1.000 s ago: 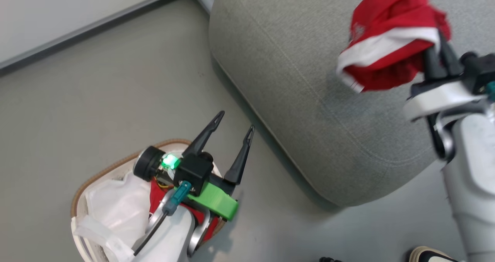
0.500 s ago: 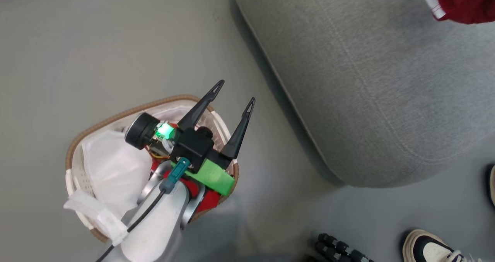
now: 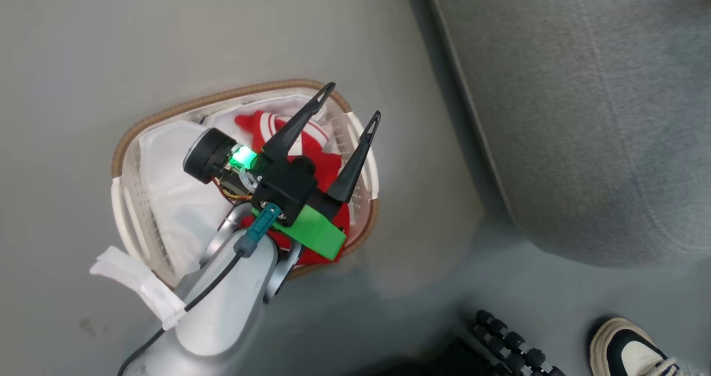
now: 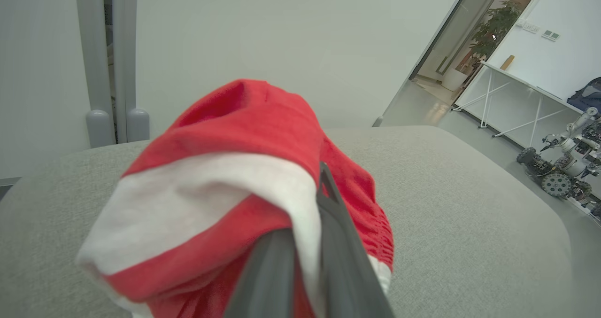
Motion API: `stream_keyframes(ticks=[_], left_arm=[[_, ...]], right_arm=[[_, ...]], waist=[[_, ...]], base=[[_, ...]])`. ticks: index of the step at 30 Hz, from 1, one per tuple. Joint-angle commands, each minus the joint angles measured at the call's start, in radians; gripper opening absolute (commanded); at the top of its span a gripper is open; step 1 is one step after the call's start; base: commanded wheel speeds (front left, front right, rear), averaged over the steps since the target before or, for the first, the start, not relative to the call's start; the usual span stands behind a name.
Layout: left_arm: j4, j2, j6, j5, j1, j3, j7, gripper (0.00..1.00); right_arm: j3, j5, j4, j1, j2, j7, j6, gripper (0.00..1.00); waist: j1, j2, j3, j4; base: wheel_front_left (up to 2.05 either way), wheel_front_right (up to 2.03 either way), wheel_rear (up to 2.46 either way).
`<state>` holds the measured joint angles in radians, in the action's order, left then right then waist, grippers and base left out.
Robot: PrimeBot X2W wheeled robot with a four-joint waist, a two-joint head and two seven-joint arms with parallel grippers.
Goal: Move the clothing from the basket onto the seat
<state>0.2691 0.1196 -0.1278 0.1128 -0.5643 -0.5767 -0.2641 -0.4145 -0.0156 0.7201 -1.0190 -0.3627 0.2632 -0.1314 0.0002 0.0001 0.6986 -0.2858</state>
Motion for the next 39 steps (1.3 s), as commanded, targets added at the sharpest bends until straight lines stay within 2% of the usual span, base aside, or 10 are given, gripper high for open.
stream_keyframes(ticks=[1,3,4,5,9,13,25,34,39], left_arm=[[0.002,0.000,-0.004,-0.003,-0.020,0.010,-0.001,1.00],[0.001,-0.006,-0.004,-0.004,-0.021,0.019,-0.001,1.00],[0.001,-0.009,-0.004,-0.003,-0.020,0.021,-0.001,1.00],[0.002,-0.011,-0.004,-0.003,-0.018,0.024,-0.001,1.00],[0.002,-0.017,-0.004,-0.001,-0.006,0.031,-0.001,1.00],[0.003,-0.020,-0.004,0.004,0.007,0.040,-0.001,1.00],[0.007,-0.035,-0.004,0.007,0.096,0.094,-0.001,1.00],[0.028,-0.047,0.018,-0.009,0.202,0.194,-0.001,1.00],[0.035,-0.052,0.050,-0.001,0.256,0.273,-0.001,1.00]], right_arm=[[-0.009,0.005,0.001,0.013,0.011,0.002,0.001,0.00],[-0.023,0.001,0.001,0.040,0.028,0.002,0.001,0.00],[-0.033,-0.002,0.001,0.051,0.036,0.002,0.001,0.44],[-0.040,-0.001,0.006,0.065,0.049,0.002,0.001,1.00],[-0.058,0.006,-0.014,0.125,0.071,0.002,0.001,1.00],[-0.032,0.011,-0.044,0.209,0.082,0.002,0.001,1.00],[-0.012,0.062,-0.145,0.440,0.129,0.002,0.001,1.00],[0.069,0.100,-0.224,0.546,0.182,0.002,0.001,1.00],[0.153,0.112,-0.256,0.570,0.215,0.002,0.001,1.00]], waist=[[-0.0002,-0.0001,0.048,0.053],[-0.0002,-0.0001,0.049,0.062],[-0.0002,-0.0001,0.047,0.065],[-0.0002,-0.0001,0.044,0.069],[-0.0002,-0.0001,0.025,0.076],[-0.0002,-0.0001,-0.006,0.080],[-0.0002,-0.0001,-0.174,0.101],[-0.0002,-0.0001,-0.315,0.152],[-0.0002,-0.0001,-0.379,0.185]], base=[[0.00,0.00,0.00],[0.00,0.00,0.00],[0.00,0.00,0.00],[0.00,0.00,0.00],[0.00,0.00,0.00],[0.00,0.00,0.00],[0.00,0.00,0.00],[0.00,0.00,0.00],[0.00,0.00,0.00]])
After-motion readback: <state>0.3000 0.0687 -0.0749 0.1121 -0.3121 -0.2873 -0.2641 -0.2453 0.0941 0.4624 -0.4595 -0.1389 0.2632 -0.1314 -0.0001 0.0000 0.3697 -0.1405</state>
